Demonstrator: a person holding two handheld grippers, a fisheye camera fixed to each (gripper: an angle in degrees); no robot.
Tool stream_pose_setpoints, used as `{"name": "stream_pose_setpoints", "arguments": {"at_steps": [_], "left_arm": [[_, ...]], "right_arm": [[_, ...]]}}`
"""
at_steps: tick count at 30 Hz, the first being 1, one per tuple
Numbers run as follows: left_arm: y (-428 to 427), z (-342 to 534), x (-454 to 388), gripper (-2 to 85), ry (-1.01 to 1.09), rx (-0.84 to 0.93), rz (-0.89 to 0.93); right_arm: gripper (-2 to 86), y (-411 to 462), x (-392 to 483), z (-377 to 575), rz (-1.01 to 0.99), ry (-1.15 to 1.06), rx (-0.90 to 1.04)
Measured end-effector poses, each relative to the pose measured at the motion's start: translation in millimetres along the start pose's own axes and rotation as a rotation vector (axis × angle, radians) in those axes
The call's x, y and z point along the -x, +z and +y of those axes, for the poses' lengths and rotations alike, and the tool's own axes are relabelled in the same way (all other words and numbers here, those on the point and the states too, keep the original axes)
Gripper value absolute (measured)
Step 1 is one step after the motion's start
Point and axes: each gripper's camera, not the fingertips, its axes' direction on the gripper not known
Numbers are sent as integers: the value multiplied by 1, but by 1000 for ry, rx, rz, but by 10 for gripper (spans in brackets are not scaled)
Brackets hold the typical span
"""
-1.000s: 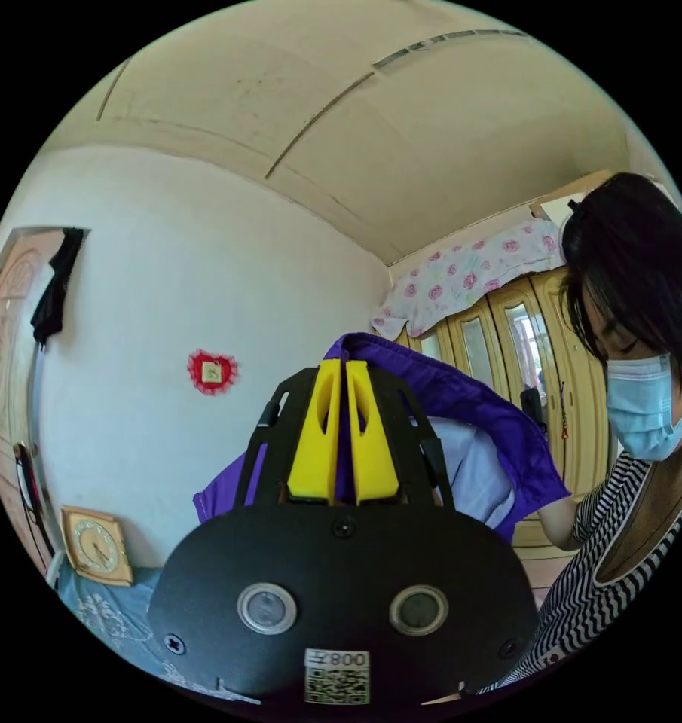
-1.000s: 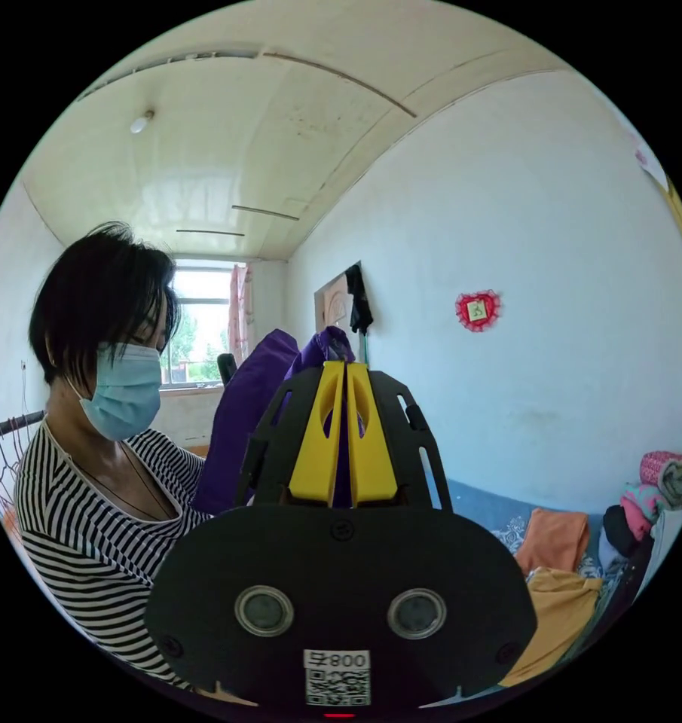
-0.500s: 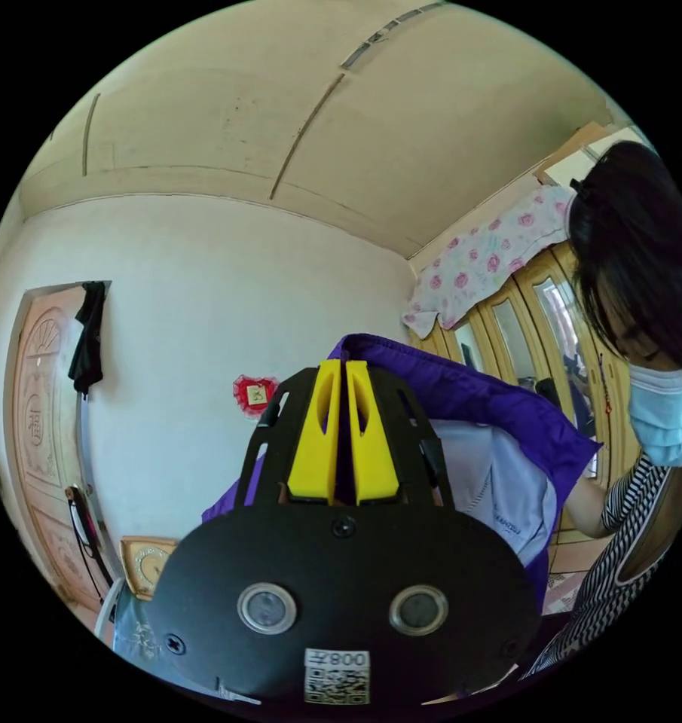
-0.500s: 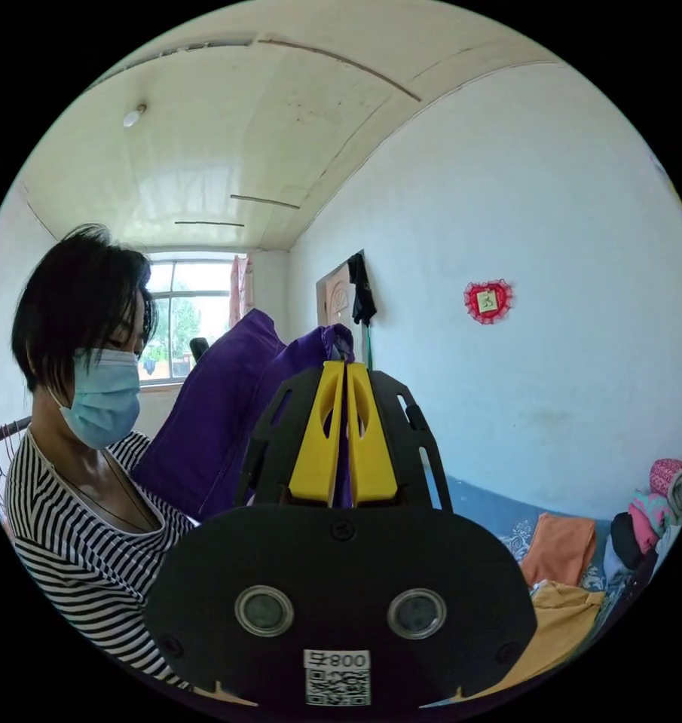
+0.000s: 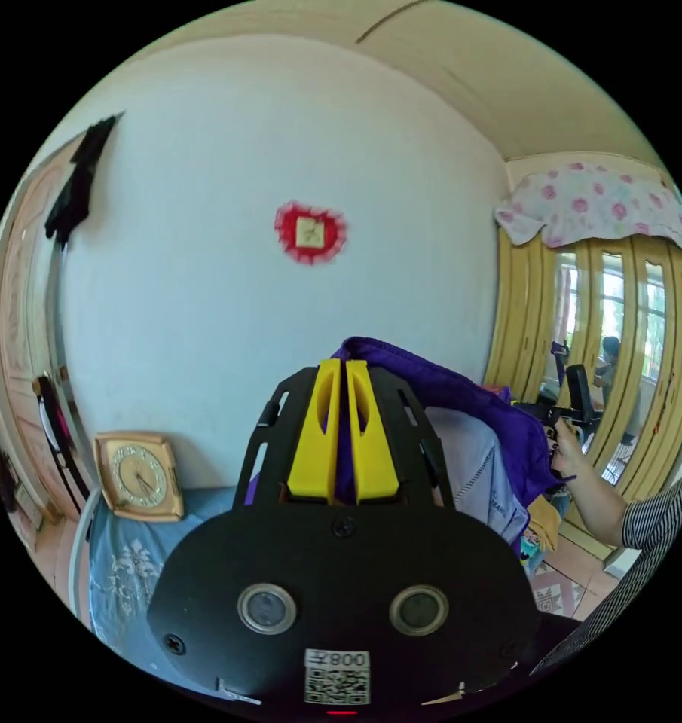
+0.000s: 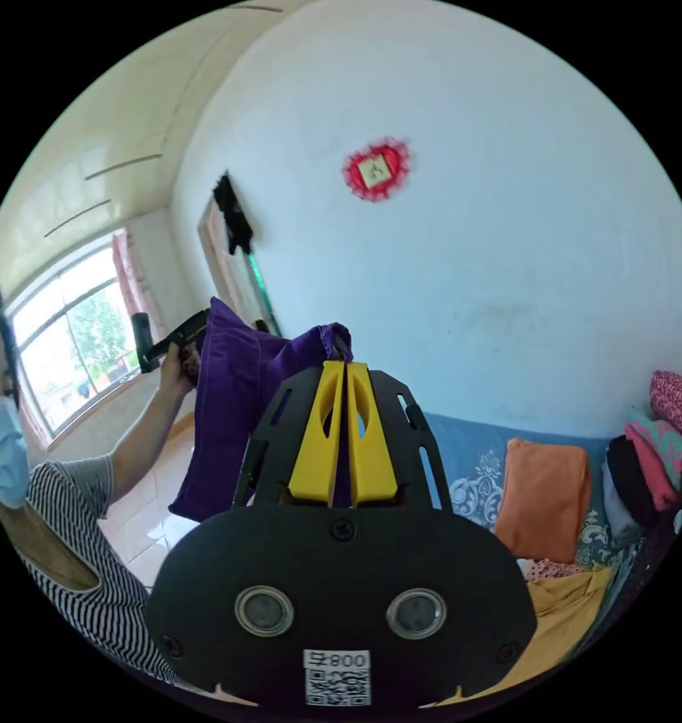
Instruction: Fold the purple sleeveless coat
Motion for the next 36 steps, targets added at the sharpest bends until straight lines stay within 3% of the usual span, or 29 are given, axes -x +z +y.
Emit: {"name": "stream_pose_setpoints", "arguments": {"at_steps": [4,9,14,19,24,30,36], "left_arm": [[157,18,63,21,-109,193,-45],[359,121,145,43,-312,521,-36],[425,224,197,66,-565,536,135],[409,292,200,83,-600,614,220],[314,375,174,104,-772,702,205],[251,455,110,119,-1005,783,203],[301,472,64,117,-1010,845,235]], "right_arm": [[3,162,-69,-12,41,145,170],[6,340,-140,29,179,336,463],[17,440,-165,94,285,446,642],[39,447,-112,132,197,360,650],[68,407,-18,193,131,285,710],[84,341,74,293,176,422,775],[91,313,118,366,188,627,772]]}}
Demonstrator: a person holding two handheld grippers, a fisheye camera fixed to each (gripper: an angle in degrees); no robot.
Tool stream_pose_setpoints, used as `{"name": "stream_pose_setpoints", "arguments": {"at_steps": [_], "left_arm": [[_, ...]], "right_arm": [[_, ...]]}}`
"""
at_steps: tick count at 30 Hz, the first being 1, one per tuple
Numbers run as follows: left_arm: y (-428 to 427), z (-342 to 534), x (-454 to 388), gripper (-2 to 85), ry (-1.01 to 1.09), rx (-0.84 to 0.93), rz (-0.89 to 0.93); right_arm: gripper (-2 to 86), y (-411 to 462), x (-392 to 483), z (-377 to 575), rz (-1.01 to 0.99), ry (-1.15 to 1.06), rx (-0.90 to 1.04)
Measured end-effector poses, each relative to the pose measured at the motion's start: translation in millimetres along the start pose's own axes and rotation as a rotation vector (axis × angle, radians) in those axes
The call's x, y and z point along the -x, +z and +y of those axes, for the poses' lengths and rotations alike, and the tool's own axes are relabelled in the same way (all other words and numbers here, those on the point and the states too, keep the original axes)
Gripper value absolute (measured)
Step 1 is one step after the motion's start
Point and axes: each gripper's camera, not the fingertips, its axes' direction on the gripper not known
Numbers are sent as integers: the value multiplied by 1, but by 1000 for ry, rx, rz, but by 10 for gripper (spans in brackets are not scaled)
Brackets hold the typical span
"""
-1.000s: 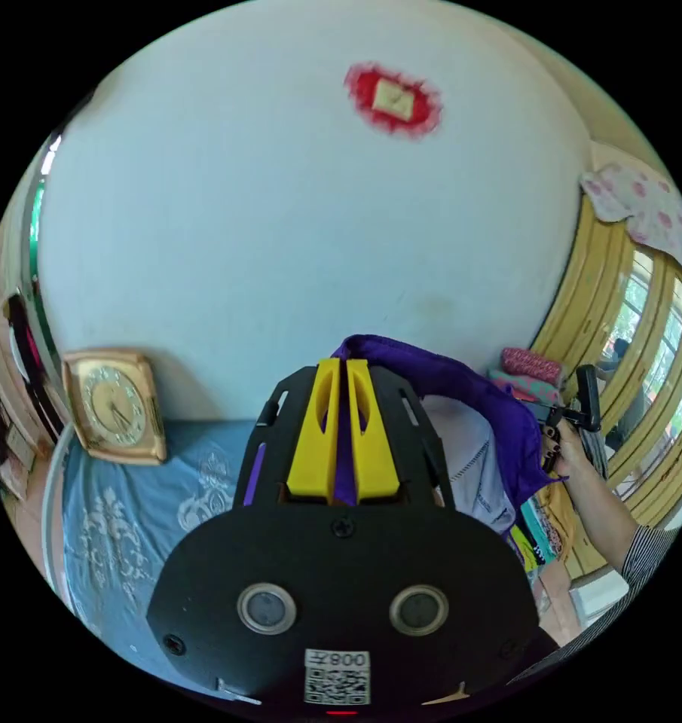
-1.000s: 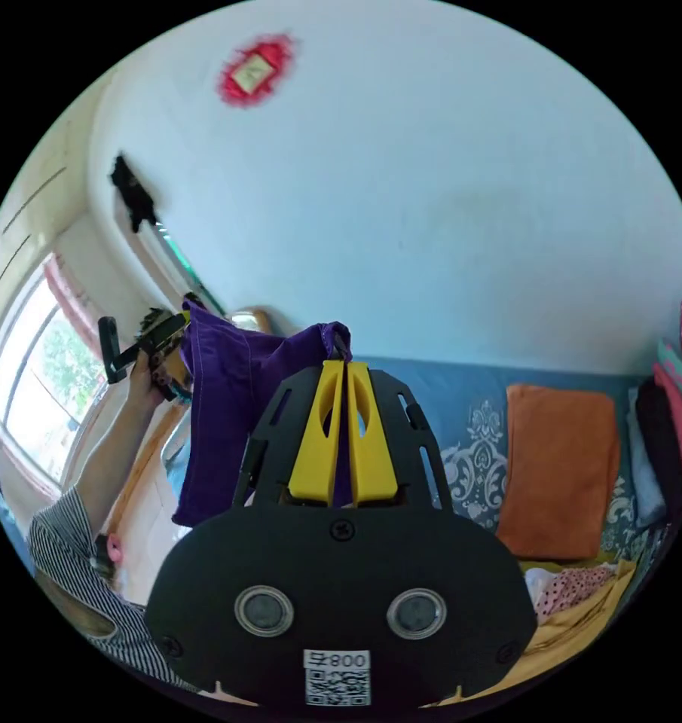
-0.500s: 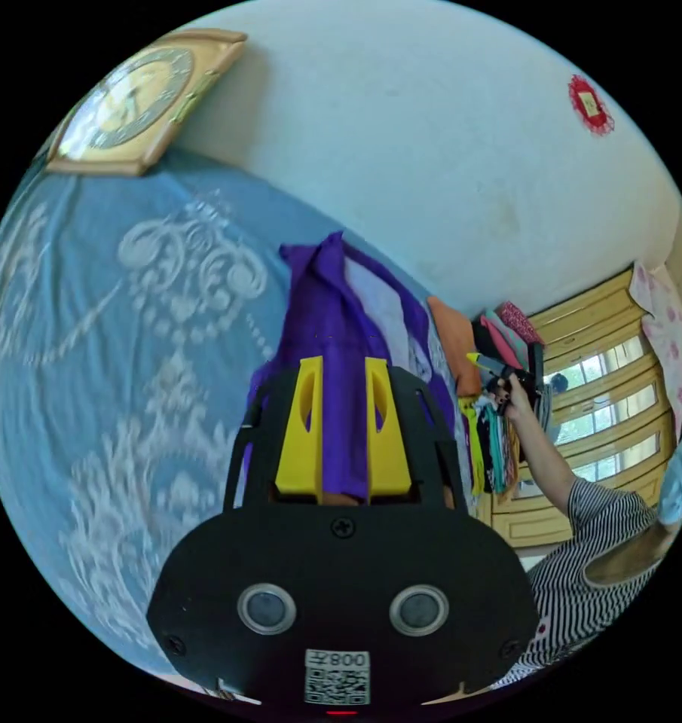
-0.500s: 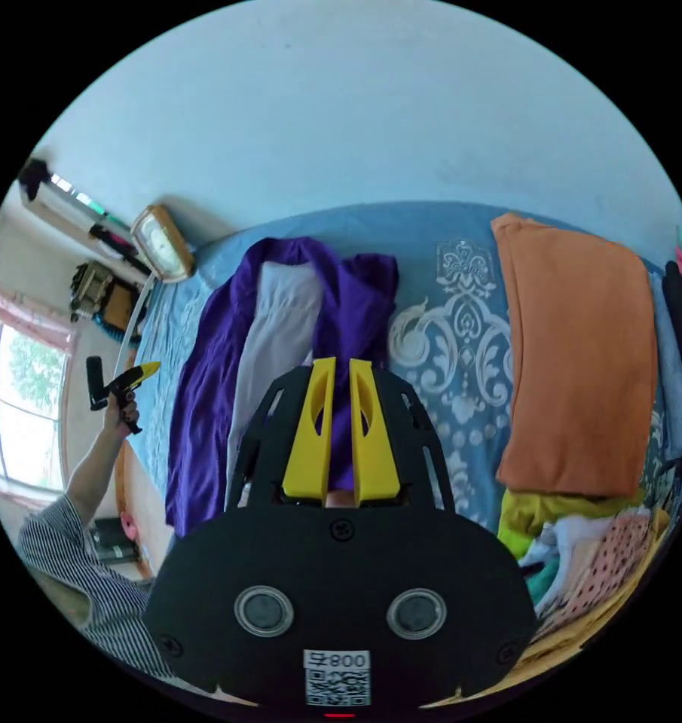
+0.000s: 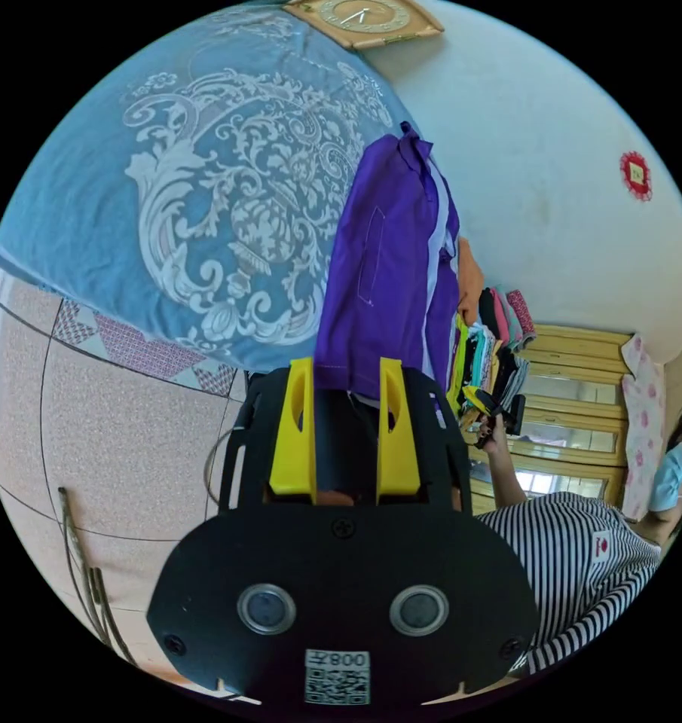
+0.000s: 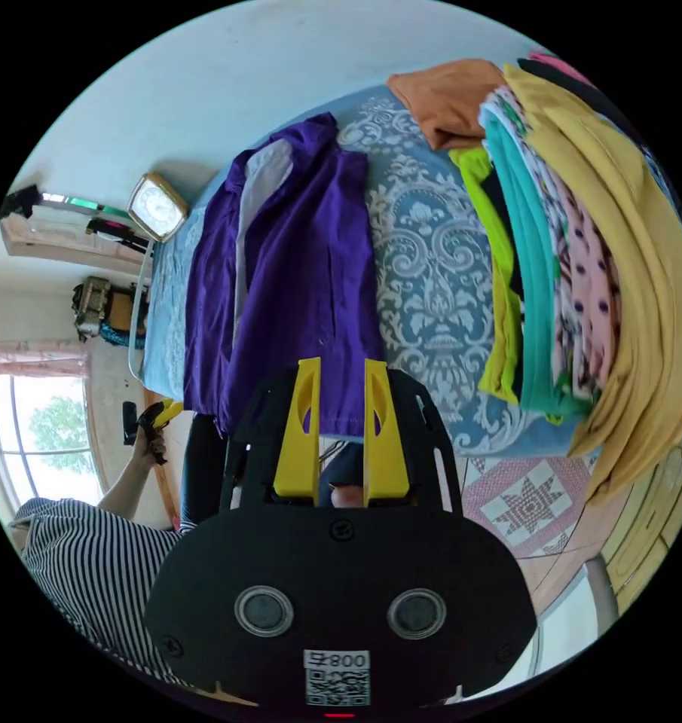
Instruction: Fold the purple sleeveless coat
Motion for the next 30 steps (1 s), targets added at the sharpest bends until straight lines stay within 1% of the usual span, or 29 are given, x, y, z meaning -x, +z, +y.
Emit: {"name": "stream_pose_setpoints", "arguments": {"at_steps": [2,7,9,11,13,15,17,21,26,30], "left_arm": [[21,-11,-9,109,7,34,-23],[59,-33,-27,61,-26,64,-61],[69,-38,-38,42,-28,57,-17],[72,-40,-49,34,-25,36,-4],[73,-41,-63,31,1,23,7],[68,-42,-84,28,47,-12,30],[61,-41,-101,27,84,-47,29],[53,-35,-125,27,115,-98,-6],[83,-30,-119,32,7,-61,-39],[91,-17,-126,41,-56,-122,3]], "right_arm": [[92,15,10,17,61,17,9],[91,61,33,34,99,49,94],[83,80,42,39,120,57,139],[64,88,56,44,182,73,133],[44,93,66,46,190,47,165],[28,90,75,49,164,34,168],[16,72,86,59,121,31,98],[9,54,89,80,116,59,31],[9,81,81,101,48,164,67],[10,91,92,105,25,202,61]]}}
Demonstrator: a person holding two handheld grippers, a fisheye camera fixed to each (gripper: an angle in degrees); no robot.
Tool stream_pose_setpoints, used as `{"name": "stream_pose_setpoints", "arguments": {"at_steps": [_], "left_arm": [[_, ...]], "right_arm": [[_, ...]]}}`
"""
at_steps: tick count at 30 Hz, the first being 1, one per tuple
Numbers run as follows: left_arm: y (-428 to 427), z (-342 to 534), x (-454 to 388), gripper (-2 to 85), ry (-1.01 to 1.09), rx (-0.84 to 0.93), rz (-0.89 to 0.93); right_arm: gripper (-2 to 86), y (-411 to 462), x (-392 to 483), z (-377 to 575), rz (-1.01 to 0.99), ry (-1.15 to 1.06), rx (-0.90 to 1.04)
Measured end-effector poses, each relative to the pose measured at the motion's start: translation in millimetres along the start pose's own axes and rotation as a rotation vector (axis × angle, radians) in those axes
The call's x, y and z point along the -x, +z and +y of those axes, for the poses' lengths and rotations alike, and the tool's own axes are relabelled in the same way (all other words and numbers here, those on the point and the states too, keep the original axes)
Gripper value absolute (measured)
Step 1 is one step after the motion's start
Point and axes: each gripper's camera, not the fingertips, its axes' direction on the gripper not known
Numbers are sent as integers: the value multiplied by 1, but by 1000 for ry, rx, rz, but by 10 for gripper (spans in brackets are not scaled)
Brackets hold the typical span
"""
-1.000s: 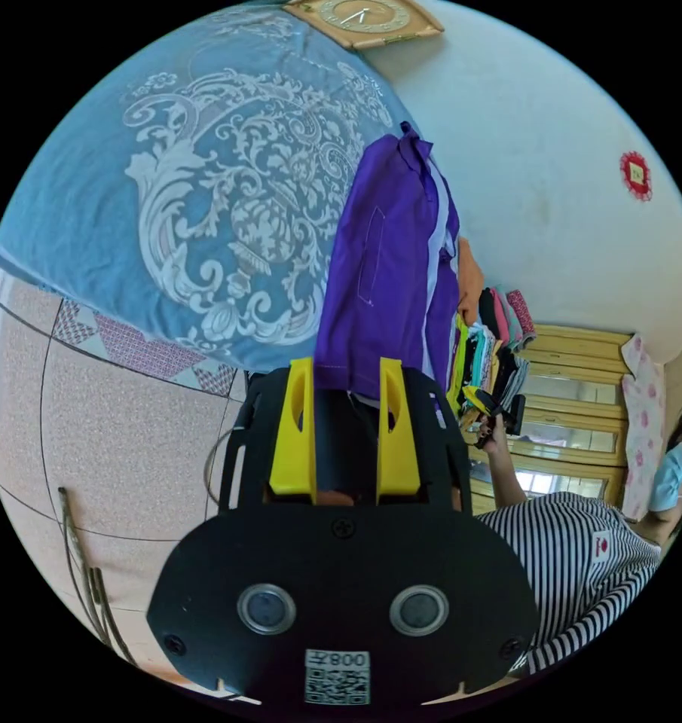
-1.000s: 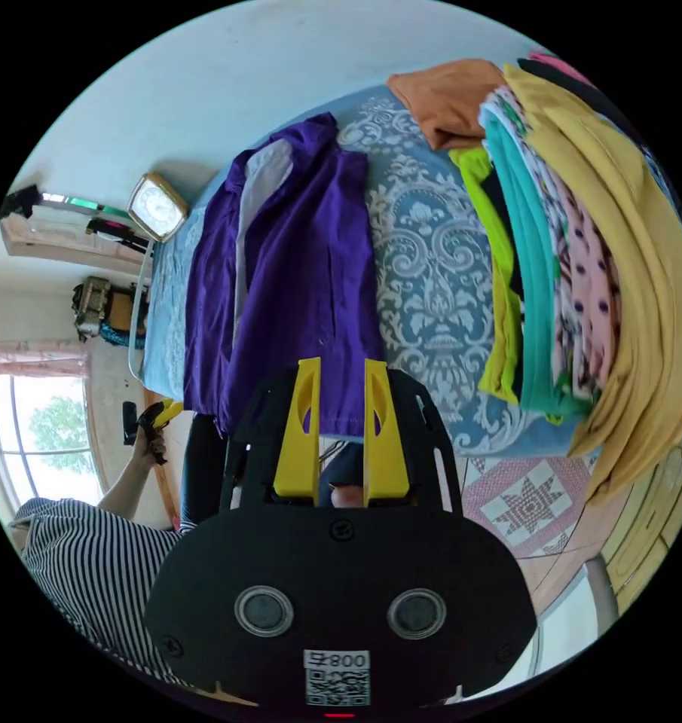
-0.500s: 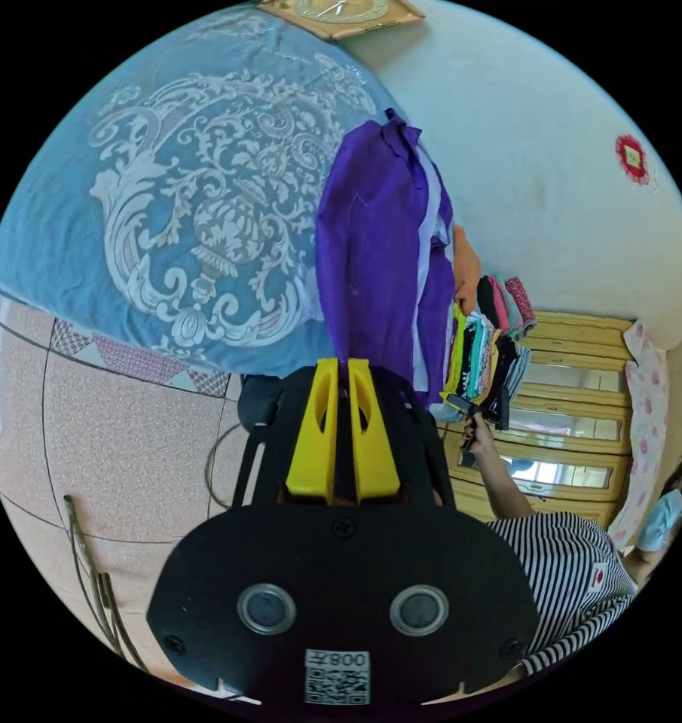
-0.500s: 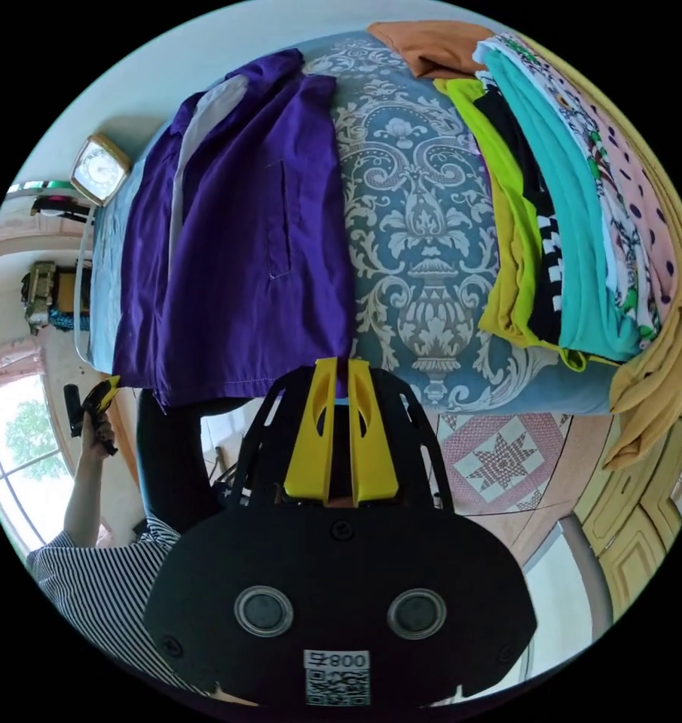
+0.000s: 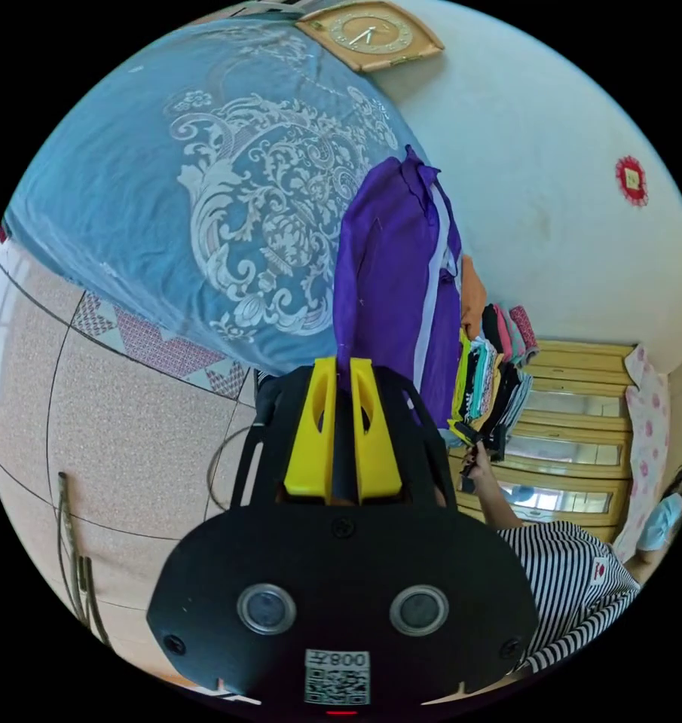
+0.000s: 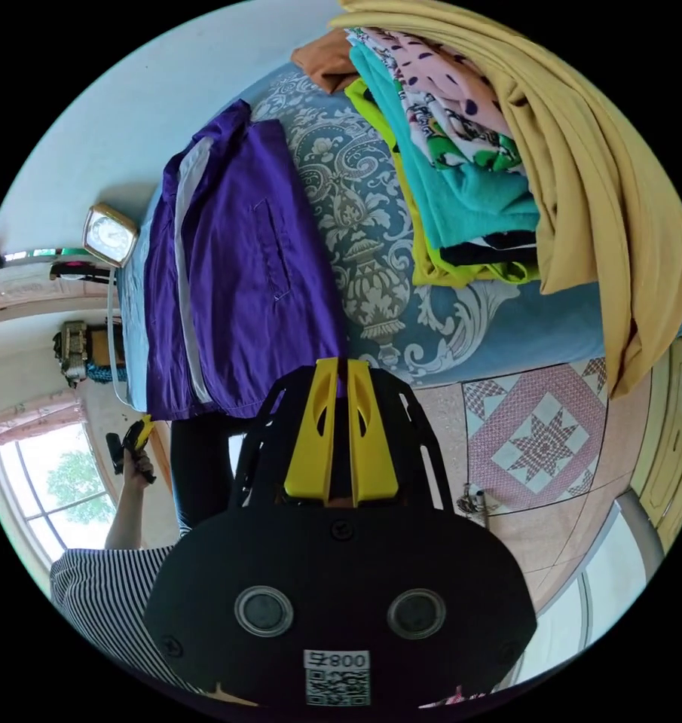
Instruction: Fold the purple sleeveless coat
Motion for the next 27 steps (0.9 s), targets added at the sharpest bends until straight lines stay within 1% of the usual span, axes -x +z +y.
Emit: {"name": "stream_pose_setpoints", "arguments": {"at_steps": [4,7,10,12,17,20,23,27], "left_arm": [[-8,10,-17,50,-4,-55,-24],[-10,11,-44,54,41,-85,-39],[8,-3,-83,59,129,-49,-20],[35,-23,-124,63,222,2,3],[97,-68,-215,69,400,112,37],[134,-86,-266,74,500,182,-17],[168,-91,-303,78,559,248,-60],[200,-95,-342,83,596,267,-55]], "right_arm": [[4,-9,19,6,83,16,-24],[0,-22,40,11,118,-6,-71],[0,-27,75,1,124,-78,-107],[1,-26,102,-15,107,-132,-118],[4,-6,199,-87,45,-307,-109],[6,8,260,-128,45,-407,-105],[9,19,305,-171,82,-442,-120],[9,22,325,-223,91,-408,-149]]}}
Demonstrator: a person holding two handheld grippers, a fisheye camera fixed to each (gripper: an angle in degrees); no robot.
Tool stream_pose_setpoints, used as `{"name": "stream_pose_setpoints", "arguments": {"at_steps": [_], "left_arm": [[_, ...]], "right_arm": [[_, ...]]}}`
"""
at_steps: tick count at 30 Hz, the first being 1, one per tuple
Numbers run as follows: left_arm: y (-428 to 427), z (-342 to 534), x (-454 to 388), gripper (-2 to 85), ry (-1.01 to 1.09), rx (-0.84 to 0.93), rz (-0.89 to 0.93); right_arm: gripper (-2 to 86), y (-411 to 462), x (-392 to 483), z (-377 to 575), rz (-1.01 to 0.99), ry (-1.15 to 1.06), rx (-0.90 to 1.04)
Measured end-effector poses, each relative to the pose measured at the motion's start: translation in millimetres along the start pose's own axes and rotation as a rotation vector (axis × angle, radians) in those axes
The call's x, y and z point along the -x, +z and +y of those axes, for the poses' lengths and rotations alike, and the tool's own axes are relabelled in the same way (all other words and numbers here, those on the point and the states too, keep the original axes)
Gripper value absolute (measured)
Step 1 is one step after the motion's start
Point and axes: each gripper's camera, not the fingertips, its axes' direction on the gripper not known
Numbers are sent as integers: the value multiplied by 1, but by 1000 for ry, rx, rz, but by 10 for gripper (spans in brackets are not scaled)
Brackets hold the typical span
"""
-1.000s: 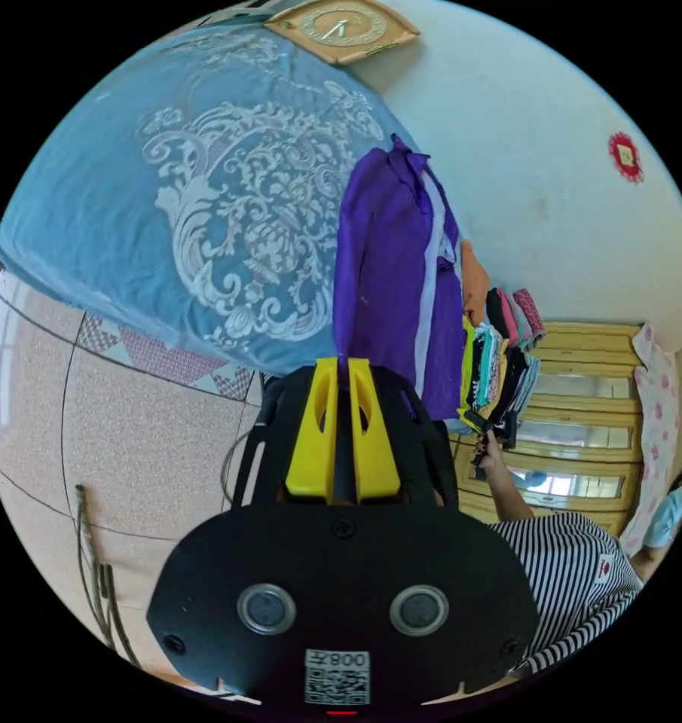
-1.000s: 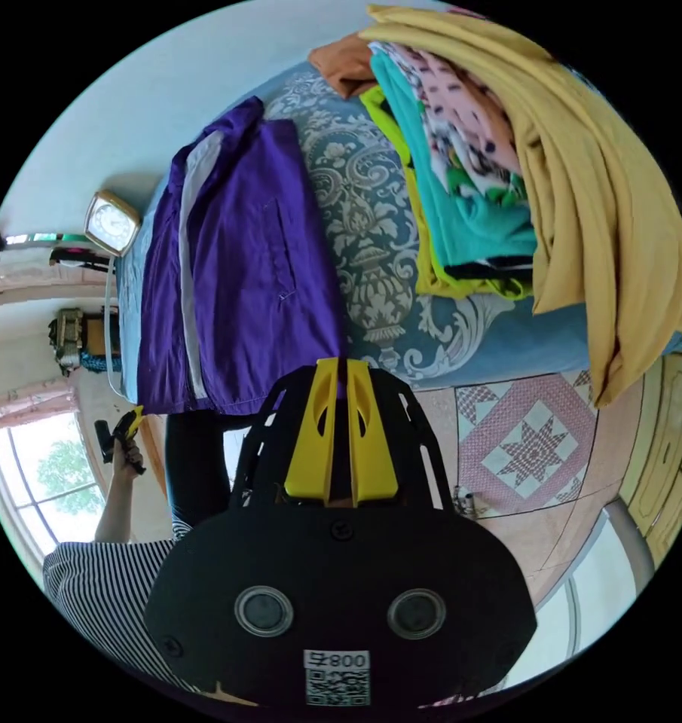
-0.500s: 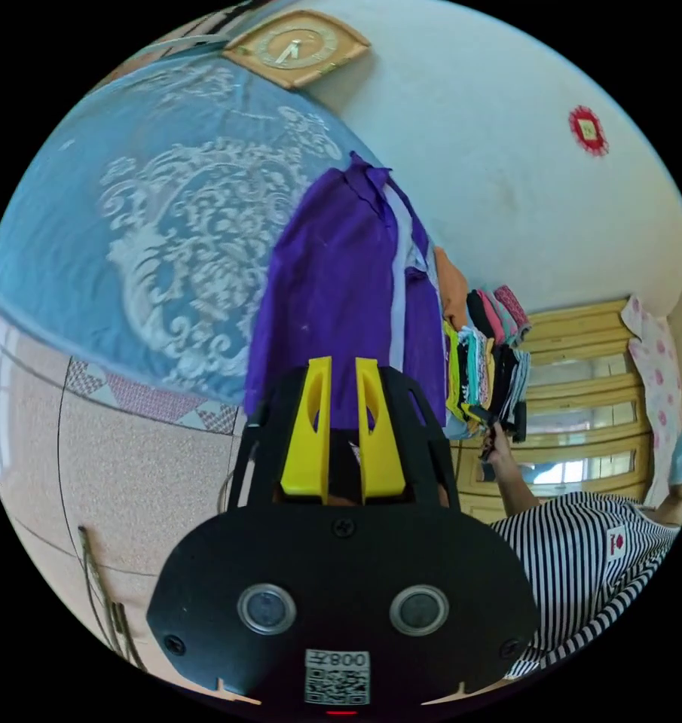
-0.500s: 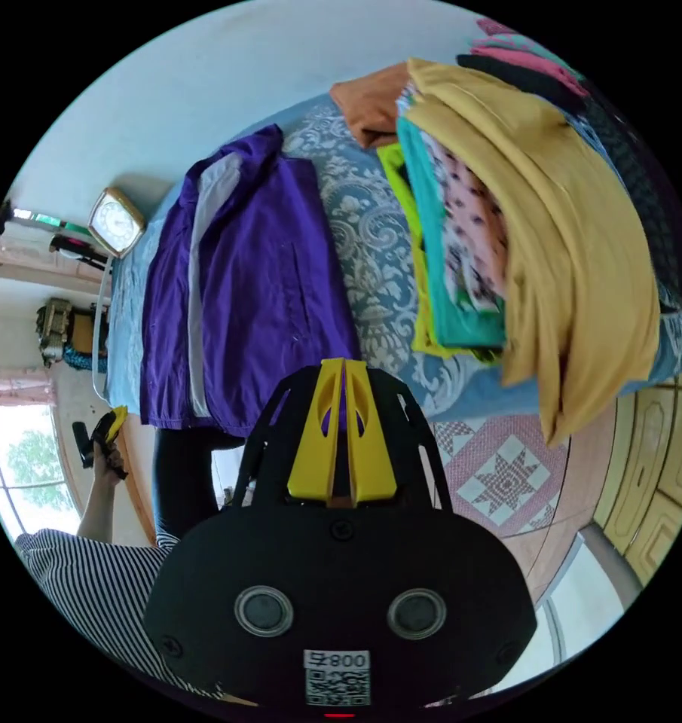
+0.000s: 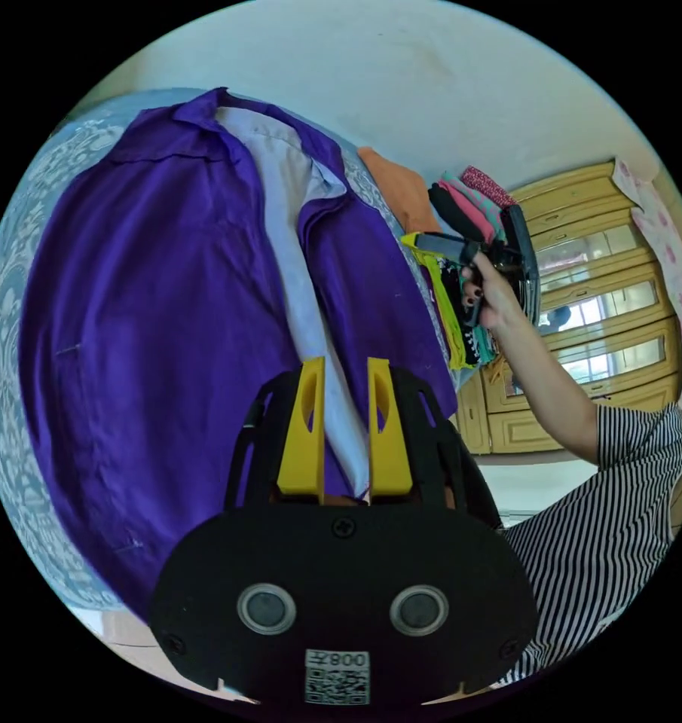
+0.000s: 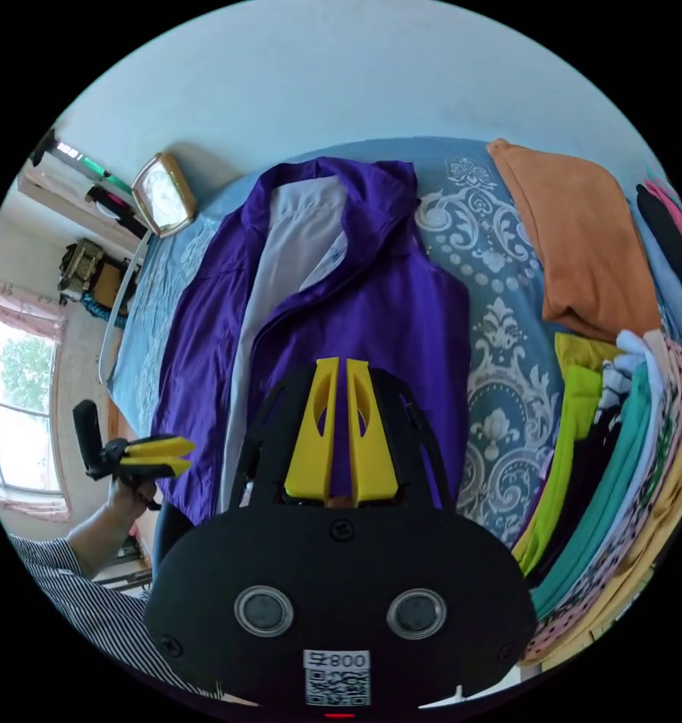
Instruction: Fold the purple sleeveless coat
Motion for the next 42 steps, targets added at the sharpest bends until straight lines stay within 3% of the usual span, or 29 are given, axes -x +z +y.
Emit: {"name": "stream_pose_setpoints", "arguments": {"at_steps": [9,15,20,27,36,42], "left_arm": [[27,-81,-32,86,34,8,-20],[-20,-46,-57,97,-14,-88,-106],[-31,7,-88,108,-59,-22,-154],[-25,24,-132,86,-6,60,-294],[-43,29,-142,57,-30,22,-245],[-53,32,-146,28,-16,20,-196]], "right_arm": [[0,36,-17,-112,146,118,35],[-2,40,11,-141,150,82,-18],[18,25,92,-172,-80,-95,-152],[75,68,223,-278,-74,-336,-89],[80,149,330,-394,155,-484,13],[23,183,352,-432,340,-532,33]]}}
